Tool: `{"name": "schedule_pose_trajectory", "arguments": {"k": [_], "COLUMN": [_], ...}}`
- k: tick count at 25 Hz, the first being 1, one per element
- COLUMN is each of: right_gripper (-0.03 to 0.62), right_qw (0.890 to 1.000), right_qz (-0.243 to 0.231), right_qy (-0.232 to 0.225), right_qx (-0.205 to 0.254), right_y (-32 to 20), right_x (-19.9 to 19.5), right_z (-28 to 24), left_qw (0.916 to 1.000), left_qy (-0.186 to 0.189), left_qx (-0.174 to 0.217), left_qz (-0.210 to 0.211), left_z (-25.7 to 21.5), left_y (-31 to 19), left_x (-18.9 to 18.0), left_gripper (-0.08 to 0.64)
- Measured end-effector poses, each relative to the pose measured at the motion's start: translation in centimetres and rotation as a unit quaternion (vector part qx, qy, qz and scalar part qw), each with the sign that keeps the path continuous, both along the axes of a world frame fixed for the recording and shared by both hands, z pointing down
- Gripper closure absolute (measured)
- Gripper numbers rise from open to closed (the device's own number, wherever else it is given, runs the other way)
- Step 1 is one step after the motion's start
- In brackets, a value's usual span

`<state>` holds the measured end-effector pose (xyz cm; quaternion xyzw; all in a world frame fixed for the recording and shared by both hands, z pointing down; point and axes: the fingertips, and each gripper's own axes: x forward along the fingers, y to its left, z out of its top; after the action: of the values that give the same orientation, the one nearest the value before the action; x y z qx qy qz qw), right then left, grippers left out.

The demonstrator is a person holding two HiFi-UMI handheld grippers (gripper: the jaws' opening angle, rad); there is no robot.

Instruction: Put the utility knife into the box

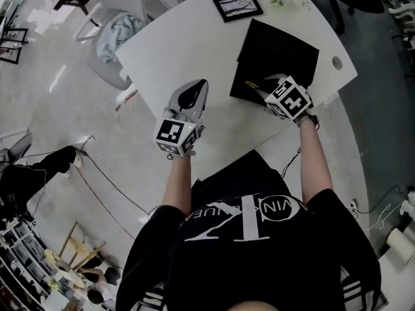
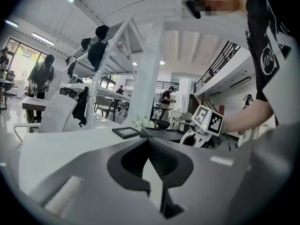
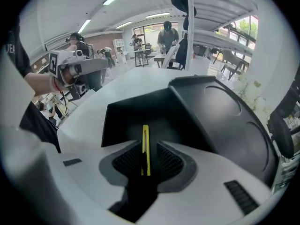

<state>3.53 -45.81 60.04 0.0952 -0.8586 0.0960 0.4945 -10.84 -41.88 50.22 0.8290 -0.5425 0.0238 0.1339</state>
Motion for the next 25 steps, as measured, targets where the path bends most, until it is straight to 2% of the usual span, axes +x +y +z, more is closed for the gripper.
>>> {"name": "schedule_pose_trajectory", "arguments": {"k": [4, 11, 18, 23, 25], "right_gripper": [0.497, 0.497, 0.500, 0.546, 0.557], "right_qw": [1.000, 0.998, 0.991, 0.983, 0.976], "right_qz": [0.008, 0.055, 0.105, 0.146, 0.168], "right_qy": [0.015, 0.004, -0.044, -0.079, -0.104], "right_qx": [0.010, 0.039, 0.064, 0.082, 0.097], "right_y": [0.1, -0.6, -0.3, 1.1, 1.4], "right_x": [0.6, 1.2, 1.5, 2.8, 3.3], "right_z": [0.3, -0.7, -4.1, -6.3, -7.6], "left_qw": [1.0000, 0.9999, 0.9995, 0.9988, 0.9986], "left_qy": [-0.001, -0.001, -0.001, -0.010, -0.010], "left_qx": [0.006, 0.010, 0.024, 0.033, 0.037], "left_qz": [0.001, 0.007, 0.022, 0.034, 0.036], "left_z": [-0.3, -0.6, -1.8, -2.7, -3.3], "left_y": [0.5, 1.6, 2.3, 3.3, 3.6], "left_x": [-0.3, -0.5, 0.0, 0.7, 0.9], "left_gripper": [0.552, 0.551, 0.552, 0.552, 0.552]}}
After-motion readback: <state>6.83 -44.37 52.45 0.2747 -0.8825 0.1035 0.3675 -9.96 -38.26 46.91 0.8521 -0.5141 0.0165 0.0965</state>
